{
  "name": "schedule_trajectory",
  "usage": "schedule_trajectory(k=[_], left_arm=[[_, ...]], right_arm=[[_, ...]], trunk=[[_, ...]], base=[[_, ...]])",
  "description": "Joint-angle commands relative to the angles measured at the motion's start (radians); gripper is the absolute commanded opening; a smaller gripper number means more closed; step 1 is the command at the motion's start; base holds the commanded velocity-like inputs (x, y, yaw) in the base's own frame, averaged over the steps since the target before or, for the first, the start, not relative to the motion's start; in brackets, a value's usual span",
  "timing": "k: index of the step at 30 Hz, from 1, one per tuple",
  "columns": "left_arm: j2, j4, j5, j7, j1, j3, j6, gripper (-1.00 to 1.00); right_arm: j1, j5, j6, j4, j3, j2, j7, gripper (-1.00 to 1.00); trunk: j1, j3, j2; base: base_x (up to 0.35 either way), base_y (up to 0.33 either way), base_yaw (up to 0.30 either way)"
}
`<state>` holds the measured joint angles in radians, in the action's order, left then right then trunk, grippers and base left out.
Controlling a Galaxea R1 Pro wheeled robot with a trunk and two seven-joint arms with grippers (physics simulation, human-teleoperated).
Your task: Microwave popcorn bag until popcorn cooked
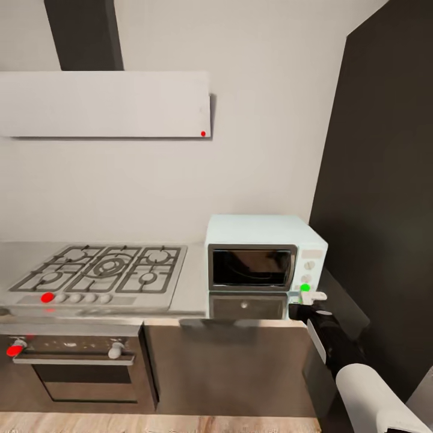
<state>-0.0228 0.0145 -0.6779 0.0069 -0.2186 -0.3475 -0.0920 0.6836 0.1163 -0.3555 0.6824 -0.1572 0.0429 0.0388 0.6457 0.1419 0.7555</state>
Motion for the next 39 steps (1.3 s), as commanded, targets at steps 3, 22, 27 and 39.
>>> schedule_trajectory(k=[3,22,27,39], left_arm=[[0.0,-0.001,-0.008,0.001,-0.001,-0.008,-0.003,1.0],[0.009,-0.004,-0.011,0.001,-0.001,-0.01,-0.003,1.0],[0.011,-0.008,-0.018,0.001,-0.001,-0.008,-0.002,1.0],[0.042,-0.006,0.037,0.0,-0.001,-0.008,0.059,1.0]], right_arm=[[0.002,0.005,-0.024,0.032,-0.006,0.005,0.01,-1.0],[-0.368,0.046,0.367,-0.706,-0.041,0.07,0.006,-1.0],[-0.556,0.04,0.54,-0.714,-0.044,0.063,0.006,-1.0],[-0.598,0.0,0.584,-0.715,-0.048,0.065,0.005,-1.0]], trunk=[[0.0,0.002,0.001],[0.0,0.002,0.001],[0.0,0.002,0.001],[0.0,0.002,0.001]], base=[[-0.252,0.204,0.0],[-0.186,0.15,0.0],[-0.001,0.001,0.0],[0.0,0.0,0.0]])
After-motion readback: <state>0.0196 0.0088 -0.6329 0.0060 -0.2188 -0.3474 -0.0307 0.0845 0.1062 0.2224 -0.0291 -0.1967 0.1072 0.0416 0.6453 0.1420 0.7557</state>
